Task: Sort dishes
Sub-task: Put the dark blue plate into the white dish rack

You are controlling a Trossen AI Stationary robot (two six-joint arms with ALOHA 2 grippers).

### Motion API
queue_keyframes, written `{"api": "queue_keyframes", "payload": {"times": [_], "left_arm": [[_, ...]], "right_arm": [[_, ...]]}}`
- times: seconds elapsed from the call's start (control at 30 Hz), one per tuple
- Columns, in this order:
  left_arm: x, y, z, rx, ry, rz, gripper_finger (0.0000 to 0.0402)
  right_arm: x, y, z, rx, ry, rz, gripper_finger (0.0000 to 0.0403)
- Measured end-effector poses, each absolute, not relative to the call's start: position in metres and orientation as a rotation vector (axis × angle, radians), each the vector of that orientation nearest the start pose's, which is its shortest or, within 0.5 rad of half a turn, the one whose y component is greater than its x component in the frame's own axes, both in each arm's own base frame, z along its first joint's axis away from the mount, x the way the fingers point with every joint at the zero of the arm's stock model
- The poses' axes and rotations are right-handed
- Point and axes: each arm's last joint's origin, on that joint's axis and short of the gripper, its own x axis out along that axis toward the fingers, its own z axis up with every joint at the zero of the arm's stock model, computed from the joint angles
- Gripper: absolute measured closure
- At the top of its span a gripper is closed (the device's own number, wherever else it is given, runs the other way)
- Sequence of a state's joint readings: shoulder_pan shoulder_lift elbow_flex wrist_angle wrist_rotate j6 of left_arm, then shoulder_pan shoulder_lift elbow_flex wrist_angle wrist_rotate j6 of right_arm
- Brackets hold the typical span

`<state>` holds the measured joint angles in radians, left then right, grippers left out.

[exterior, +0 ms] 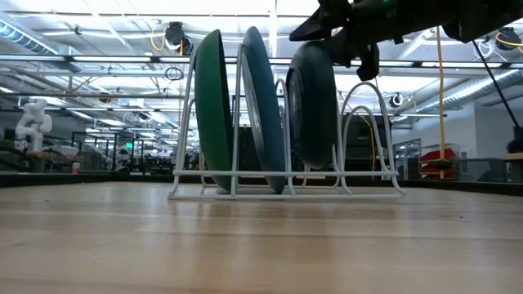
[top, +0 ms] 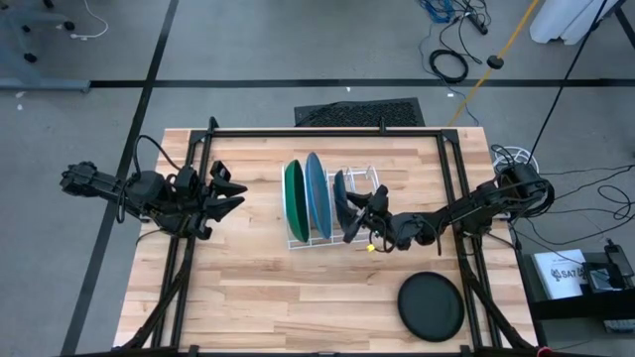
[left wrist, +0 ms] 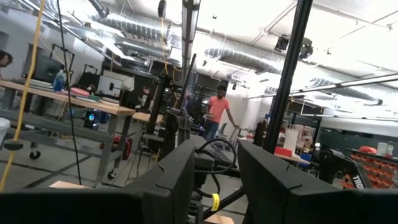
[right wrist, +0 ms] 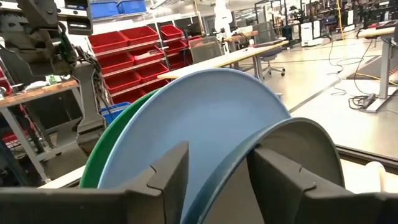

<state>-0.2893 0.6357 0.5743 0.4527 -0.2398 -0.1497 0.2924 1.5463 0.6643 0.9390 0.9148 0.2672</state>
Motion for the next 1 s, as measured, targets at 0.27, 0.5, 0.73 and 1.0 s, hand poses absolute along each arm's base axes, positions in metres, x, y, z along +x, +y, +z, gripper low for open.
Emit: {"api": "queue_keyframes", "payload": {"times": [0.27,0.5,0.73,1.0], "left_arm": [[0.141,-0.035,0.341,-0.249,-0.368,-0.076,0.0267],[0.141,-0.035,0.34,-0.248,-0.358,-0.076,0.0267],[0.142,-0.035,0.34,-0.247,-0.353,-0.075,0.0267],[0.142,-0.035,0.339,-0.247,-0.351,-0.075,0.0267]], "right_arm": [[0.296,0.06,0.222,0.294,-0.138,-0.627,0.0217],[0.297,0.054,0.224,0.306,-0.161,-0.65,0.0215],[0.312,0.053,0.235,0.238,-0.055,-0.67,0.0215],[0.325,0.056,0.248,0.186,0.165,-0.711,0.0215]]}}
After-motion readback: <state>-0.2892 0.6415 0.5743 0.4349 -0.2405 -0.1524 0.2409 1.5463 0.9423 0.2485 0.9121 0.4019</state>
